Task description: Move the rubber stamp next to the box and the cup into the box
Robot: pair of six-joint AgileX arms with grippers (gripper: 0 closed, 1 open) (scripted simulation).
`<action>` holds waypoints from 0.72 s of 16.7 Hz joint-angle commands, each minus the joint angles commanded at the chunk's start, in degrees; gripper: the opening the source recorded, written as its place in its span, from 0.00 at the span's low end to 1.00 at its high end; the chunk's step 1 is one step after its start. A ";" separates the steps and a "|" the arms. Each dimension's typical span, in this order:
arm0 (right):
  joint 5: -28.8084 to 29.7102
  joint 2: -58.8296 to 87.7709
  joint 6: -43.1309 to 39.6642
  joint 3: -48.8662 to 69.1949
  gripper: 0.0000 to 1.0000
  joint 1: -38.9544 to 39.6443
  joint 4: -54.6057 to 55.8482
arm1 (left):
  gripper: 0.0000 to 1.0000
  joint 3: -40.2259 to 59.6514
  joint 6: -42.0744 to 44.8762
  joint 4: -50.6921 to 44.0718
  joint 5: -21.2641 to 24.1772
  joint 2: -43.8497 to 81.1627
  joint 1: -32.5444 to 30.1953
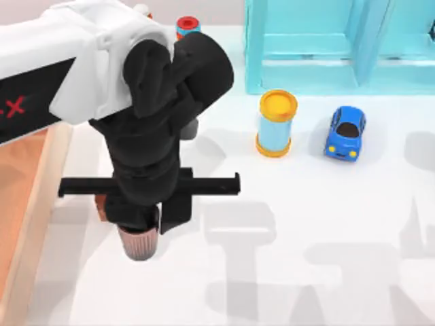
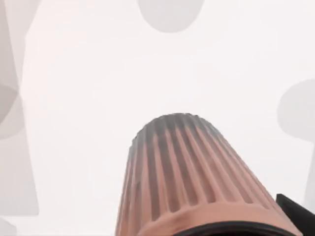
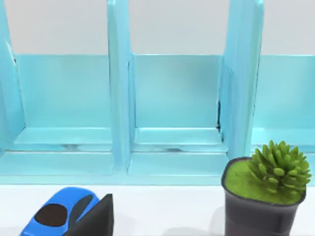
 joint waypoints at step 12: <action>0.00 0.00 0.00 0.00 1.00 0.00 0.00 | 0.00 -3.55 16.34 -1.29 1.48 -3.90 16.09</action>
